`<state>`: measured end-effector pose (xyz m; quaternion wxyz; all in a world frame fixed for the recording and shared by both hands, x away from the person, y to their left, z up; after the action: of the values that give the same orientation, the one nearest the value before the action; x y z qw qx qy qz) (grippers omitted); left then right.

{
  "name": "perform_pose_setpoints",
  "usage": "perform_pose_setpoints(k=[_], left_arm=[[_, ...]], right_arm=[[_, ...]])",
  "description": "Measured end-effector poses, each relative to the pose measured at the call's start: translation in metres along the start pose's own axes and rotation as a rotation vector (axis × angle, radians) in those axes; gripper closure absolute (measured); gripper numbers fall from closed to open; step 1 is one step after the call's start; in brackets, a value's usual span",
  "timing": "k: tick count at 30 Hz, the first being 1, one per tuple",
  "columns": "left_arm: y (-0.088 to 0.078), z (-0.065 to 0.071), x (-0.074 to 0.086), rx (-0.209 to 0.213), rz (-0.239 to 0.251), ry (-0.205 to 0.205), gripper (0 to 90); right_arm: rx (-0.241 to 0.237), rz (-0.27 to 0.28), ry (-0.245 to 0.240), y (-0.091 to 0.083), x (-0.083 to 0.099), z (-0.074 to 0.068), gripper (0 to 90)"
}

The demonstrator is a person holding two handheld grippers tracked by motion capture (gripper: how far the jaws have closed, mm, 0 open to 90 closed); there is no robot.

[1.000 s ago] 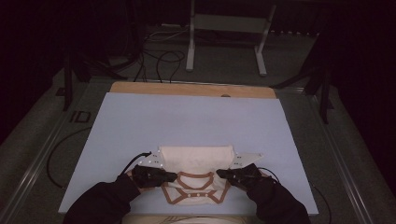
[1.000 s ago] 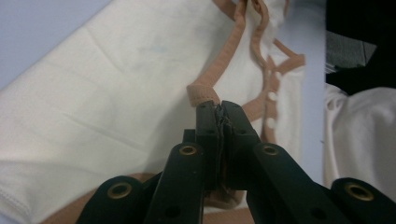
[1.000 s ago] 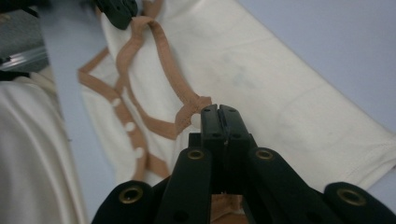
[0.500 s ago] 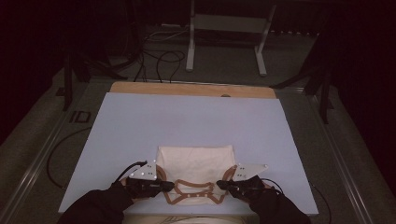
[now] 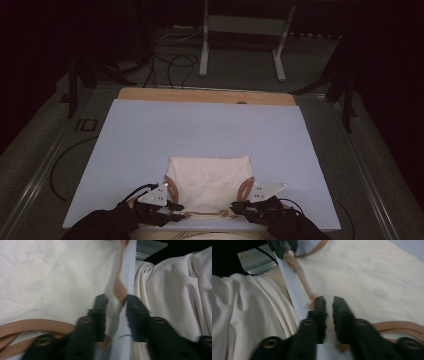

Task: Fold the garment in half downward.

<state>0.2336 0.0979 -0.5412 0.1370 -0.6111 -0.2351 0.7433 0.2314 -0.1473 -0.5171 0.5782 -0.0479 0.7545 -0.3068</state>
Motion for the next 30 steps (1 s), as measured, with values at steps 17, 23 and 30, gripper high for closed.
perform_pose_setpoints(k=[17,23,30], left_arm=[[-0.008,-0.013,-0.016,-0.054,0.059,-0.037,0.8],[-0.013,-0.021,-0.027,-0.079,0.097,-0.041,0.2],[-0.019,-0.035,-0.037,-0.129,0.13,-0.029,0.2]], right_arm=[[0.055,0.136,0.029,-0.01,-0.02,0.02,13.5],[0.079,0.161,0.011,-0.012,-0.024,0.029,9.8],[0.119,0.185,-0.015,-0.013,-0.032,0.042,9.7]])
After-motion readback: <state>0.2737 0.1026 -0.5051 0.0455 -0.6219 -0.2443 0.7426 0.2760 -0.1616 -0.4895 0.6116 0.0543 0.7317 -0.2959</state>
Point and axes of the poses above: each handheld gripper's, and its own axes: y roughly forward along the jaws, x roughly out of its underside, z roughly to its right, the point moved 7 cm from there along y, roughly forward along the jaws, and after that the axes turned 9 degrees about z, right-handed, at the moved point
